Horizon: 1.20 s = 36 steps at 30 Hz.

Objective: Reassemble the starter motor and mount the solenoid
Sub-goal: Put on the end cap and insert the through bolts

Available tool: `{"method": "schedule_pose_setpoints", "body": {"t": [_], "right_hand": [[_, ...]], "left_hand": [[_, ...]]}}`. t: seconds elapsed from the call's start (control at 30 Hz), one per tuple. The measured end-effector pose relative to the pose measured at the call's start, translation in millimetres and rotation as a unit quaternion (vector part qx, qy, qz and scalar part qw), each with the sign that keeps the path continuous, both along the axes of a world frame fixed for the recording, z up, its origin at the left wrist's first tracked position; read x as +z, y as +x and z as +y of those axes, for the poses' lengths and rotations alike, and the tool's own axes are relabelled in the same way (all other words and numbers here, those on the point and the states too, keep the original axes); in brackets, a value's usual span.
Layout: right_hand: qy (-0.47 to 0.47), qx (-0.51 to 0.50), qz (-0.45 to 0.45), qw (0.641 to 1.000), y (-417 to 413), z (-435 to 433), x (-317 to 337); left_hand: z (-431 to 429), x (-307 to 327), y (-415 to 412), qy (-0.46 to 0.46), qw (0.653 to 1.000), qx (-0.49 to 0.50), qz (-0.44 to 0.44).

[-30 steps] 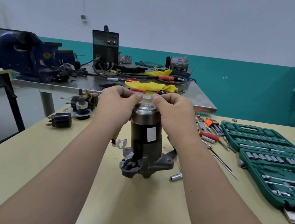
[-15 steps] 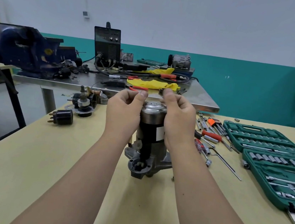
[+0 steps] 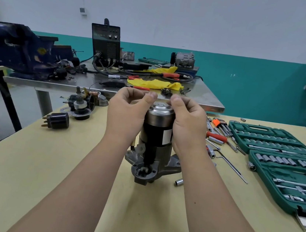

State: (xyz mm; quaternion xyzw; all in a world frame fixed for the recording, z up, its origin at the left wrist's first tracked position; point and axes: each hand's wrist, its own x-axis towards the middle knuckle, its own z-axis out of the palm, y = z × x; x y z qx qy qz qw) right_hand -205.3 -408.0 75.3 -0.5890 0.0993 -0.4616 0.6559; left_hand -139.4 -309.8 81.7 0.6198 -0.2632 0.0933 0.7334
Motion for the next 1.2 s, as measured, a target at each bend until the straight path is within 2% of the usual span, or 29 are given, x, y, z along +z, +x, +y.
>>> {"method": "schedule_pose_setpoints", "body": {"t": [0.17,0.3,0.47,0.63,0.8,0.93,1.07,1.2], "right_hand": [[0.03,0.04,-0.007,0.999,-1,-4,-1],[-0.016,-0.005,-0.005,1.0,-1,-4,-1],[0.019,0.013,-0.005,1.0,0,-6,-1],[0.003,0.017,-0.017,1.0,0,-5,0],[0.012,0.035,-0.02,0.999,-1,-3,-1],[0.001,0.002,-0.023,1.0,1,-3,-1],[0.019,0.035,-0.021,0.999,-2,-2,-1],[-0.019,0.016,-0.016,1.0,-3,-2,0]], "left_hand": [[1,1,0,0.027,0.999,0.012,-0.021],[7,4,1,0.057,0.997,0.007,-0.044],[11,9,0,0.104,0.991,-0.054,-0.064],[4,7,0,0.071,0.997,-0.012,-0.035],[7,6,1,0.078,0.995,-0.065,-0.015],[6,6,2,0.052,0.998,-0.039,0.002],[9,5,-1,0.059,0.996,-0.06,-0.018],[7,4,-1,0.046,0.997,-0.059,-0.007]]}}
